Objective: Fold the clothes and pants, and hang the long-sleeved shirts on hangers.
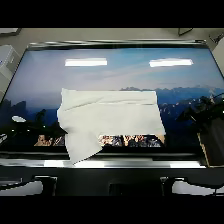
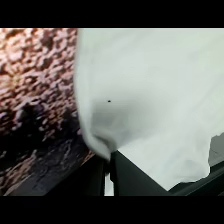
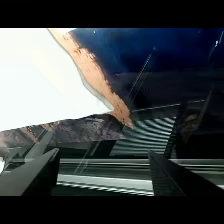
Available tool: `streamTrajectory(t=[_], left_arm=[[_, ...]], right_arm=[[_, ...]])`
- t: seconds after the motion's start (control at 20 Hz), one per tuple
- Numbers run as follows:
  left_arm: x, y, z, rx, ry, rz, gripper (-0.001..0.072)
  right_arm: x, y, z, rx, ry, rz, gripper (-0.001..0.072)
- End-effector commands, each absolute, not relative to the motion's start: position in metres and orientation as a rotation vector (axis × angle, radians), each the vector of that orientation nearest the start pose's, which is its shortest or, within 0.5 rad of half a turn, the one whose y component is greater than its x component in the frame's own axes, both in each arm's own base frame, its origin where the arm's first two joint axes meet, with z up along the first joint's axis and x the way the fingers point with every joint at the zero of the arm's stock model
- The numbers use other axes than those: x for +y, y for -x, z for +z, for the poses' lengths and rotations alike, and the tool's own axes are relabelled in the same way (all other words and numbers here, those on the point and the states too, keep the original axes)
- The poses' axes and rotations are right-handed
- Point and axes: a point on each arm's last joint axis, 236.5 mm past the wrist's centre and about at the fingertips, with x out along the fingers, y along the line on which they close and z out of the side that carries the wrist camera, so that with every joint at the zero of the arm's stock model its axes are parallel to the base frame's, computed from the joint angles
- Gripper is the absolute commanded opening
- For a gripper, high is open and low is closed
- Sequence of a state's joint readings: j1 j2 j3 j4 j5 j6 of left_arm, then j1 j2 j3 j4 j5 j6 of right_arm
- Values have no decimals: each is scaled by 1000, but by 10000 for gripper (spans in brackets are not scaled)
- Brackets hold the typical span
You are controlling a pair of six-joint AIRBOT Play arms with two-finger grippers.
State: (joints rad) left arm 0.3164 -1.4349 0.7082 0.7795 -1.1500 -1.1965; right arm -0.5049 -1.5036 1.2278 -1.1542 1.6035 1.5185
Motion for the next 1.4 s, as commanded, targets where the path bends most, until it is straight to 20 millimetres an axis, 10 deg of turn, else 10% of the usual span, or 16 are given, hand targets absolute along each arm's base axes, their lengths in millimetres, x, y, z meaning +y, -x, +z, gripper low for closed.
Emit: streamTrajectory(t=[0.0, 0.25, 0.75, 0.85, 0.95, 1.15, 1.25, 1.35], left_arm=[[-74, -291, -106, 1520, 879, -286, 26], [-74, -292, -100, 1507, 868, -298, 24], [-75, -294, -89, 1482, 856, -308, 24], [-76, -293, -88, 1487, 858, -313, 24], [-76, -294, -86, 1487, 856, -319, 24], [-64, -342, -29, 1333, 752, -385, 23], [-49, -391, 63, 1081, 603, -415, 22], [-39, -419, 208, 731, 408, -428, 22]], right_arm=[[-57, -296, -37, 1714, -785, 4, 606], [-34, -284, -84, 1687, -865, 27, 606], [11, -304, -111, 1629, -876, 114, 578], [23, -313, -113, 1616, -835, 122, 421], [33, -311, -103, 1642, -827, 176, 62], [25, -345, -31, 1499, -692, 299, 44], [8, -396, 61, 1206, -546, 301, 44], [-11, -432, 198, 813, -365, 256, 44]])
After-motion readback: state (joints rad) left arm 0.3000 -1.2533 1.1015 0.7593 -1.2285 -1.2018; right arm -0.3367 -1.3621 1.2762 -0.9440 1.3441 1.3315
